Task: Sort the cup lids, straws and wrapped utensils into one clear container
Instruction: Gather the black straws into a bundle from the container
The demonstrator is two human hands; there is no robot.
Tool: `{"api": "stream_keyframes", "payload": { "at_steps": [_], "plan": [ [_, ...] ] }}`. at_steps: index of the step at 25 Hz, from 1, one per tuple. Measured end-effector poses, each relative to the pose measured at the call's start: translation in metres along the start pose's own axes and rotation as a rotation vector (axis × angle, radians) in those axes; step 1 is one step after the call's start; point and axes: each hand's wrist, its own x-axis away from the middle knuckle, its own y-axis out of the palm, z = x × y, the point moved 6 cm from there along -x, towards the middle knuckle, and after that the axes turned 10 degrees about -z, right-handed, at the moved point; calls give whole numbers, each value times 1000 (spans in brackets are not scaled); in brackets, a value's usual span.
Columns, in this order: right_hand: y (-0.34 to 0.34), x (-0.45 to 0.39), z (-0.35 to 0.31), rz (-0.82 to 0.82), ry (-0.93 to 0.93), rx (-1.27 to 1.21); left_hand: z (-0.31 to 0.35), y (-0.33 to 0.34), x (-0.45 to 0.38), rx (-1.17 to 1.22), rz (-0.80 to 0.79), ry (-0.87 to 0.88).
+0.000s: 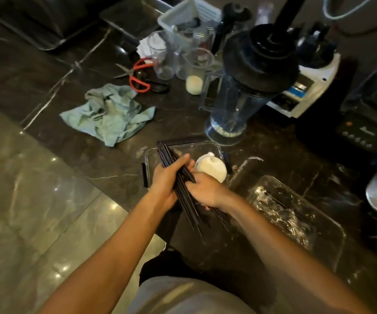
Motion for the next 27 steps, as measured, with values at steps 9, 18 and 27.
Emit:
{"api": "stream_keyframes", "payload": {
  "at_steps": [9, 18, 27],
  "plan": [
    [9, -12, -6, -116, 60, -337, 31, -28, -9, 7, 105, 20],
    [21, 22, 33, 406, 160, -1451, 62, -25, -31, 200, 29, 20],
    [32, 6, 5, 542, 190, -1645, 38, 7, -20, 151, -168, -56]
  ]
}}
